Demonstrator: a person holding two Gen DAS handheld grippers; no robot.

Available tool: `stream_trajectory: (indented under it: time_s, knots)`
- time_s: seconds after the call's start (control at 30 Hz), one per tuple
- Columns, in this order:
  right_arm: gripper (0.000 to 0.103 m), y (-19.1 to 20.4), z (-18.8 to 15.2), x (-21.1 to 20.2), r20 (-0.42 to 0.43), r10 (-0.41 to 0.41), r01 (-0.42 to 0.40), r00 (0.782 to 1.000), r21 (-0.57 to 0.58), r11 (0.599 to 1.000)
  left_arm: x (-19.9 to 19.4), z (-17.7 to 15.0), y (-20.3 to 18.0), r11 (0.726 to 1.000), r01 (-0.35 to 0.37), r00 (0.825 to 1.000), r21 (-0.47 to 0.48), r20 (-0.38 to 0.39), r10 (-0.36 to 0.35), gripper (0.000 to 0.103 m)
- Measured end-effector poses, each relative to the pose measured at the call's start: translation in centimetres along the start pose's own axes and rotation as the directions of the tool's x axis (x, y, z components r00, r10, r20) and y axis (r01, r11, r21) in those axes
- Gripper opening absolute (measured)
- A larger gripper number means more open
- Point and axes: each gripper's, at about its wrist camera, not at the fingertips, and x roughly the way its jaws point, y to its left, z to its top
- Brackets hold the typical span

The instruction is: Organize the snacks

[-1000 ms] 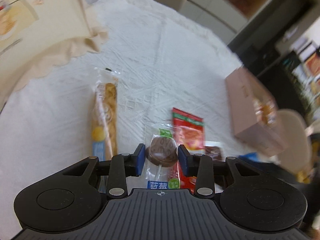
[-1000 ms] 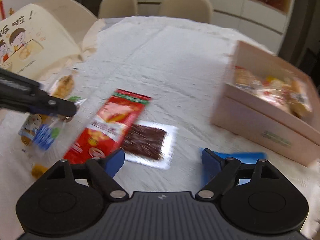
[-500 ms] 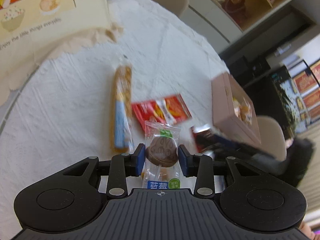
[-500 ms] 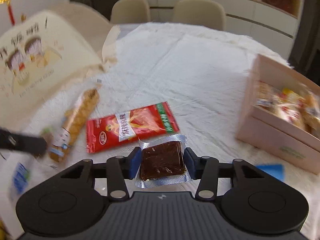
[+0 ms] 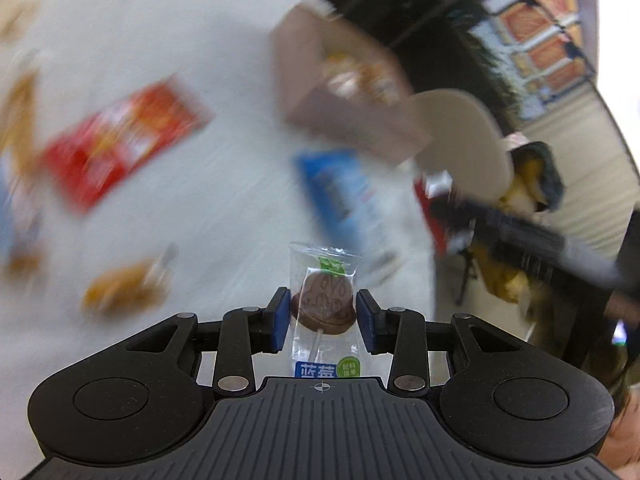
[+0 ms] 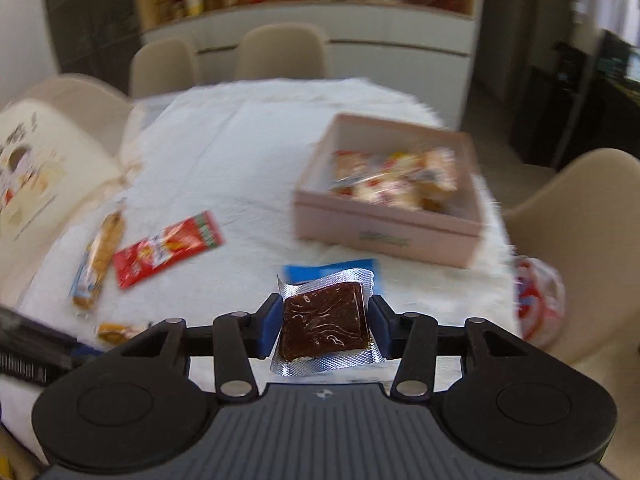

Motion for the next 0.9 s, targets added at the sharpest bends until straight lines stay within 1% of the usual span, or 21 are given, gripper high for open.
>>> stream_trajectory:
  time_s: [0.1,0.17,0.23,0.27,0.3,0.33,0.37,0.4,0.43,0.5,0.53,0.57,0.63,0.7,0.77,0.83,0.9]
  knots:
    - [0.046,-1.7,0.3,-2.3,0.049,-0.041,0.040,0.998,0.040,0.998,-0.3,5.4,-3.3,0.994,0.033,0.995,0.104,0.093,-0.043,0.041]
    - [0.046,-2.6,0.7,-3.5,0.088,-0.063,0.058,0.994,0.056,0.997,-0.4,10.0,-5.6,0.987,0.049,0.982,0.155,0.173,-0.076,0.041]
    - [0.046,-3.5,1.4,-4.6,0.122,-0.085,0.077,0.989,0.068,0.995,0.3,14.7,-7.2,0.985,0.082,0.966,0.155,0.229,-0.117,0.041]
    - [0.047,-3.9,1.8,-5.0,0.136,-0.094,0.084,0.986,0.074,0.994,1.1,16.8,-7.7,0.985,0.097,0.963,0.142,0.236,-0.129,0.041]
    - [0.047,-4.3,2.1,-5.3,0.146,-0.101,0.090,0.984,0.079,0.993,2.2,18.6,-7.9,0.986,0.085,0.966,0.141,0.232,-0.116,0.041]
    - [0.047,-4.7,2.3,-5.6,0.155,-0.106,0.094,0.982,0.084,0.992,3.6,20.1,-7.9,0.991,0.047,0.971,0.125,0.226,-0.074,0.041]
    - [0.047,-5.1,2.5,-5.8,0.161,-0.110,0.096,0.981,0.089,0.991,4.7,21.1,-7.6,0.995,0.011,0.975,0.094,0.219,-0.032,0.040]
    - [0.047,-5.6,2.8,-5.9,0.166,-0.112,0.098,0.980,0.092,0.991,5.3,21.5,-7.1,0.998,0.008,0.976,0.064,0.215,-0.021,0.040]
    - [0.047,-6.1,3.0,-5.9,0.170,-0.114,0.100,0.979,0.093,0.991,5.5,21.4,-6.4,0.999,0.036,0.974,0.035,0.220,-0.043,0.040]
    - [0.047,-7.1,3.7,-5.7,0.176,-0.107,0.090,0.979,0.103,0.991,5.0,20.1,-4.8,0.995,0.102,0.966,-0.023,0.241,-0.093,0.040]
    - [0.047,-7.7,4.2,-5.5,0.176,-0.094,0.075,0.980,0.113,0.991,4.8,19.0,-4.1,0.992,0.117,0.964,-0.046,0.247,-0.102,0.040]
    - [0.047,-8.3,5.0,-5.4,0.175,-0.074,0.052,0.982,0.128,0.990,4.4,17.7,-3.2,0.991,0.115,0.963,-0.070,0.252,-0.094,0.040]
    - [0.047,-9.3,7.1,-5.0,0.186,-0.028,-0.001,0.982,0.154,0.988,3.9,15.0,-1.5,0.988,0.092,0.968,-0.123,0.242,-0.059,0.040]
    - [0.047,-9.7,10.5,-4.0,0.216,0.017,-0.052,0.976,0.156,0.986,3.7,12.3,0.7,0.980,0.070,0.980,-0.184,0.198,-0.033,0.040]
    - [0.062,-10.0,14.4,-2.3,0.229,0.033,-0.068,0.973,0.149,0.986,3.2,9.3,2.8,0.969,0.029,0.987,-0.246,0.158,0.011,0.040]
    - [0.067,-10.3,17.6,-0.4,0.207,0.033,-0.066,0.978,0.155,0.986,2.2,6.7,4.8,0.957,-0.030,0.988,-0.290,0.134,0.072,0.040]
    - [0.067,-10.5,19.2,1.0,0.194,0.016,-0.051,0.981,0.179,0.983,0.8,4.3,6.4,0.952,-0.087,0.985,-0.295,0.120,0.127,0.040]
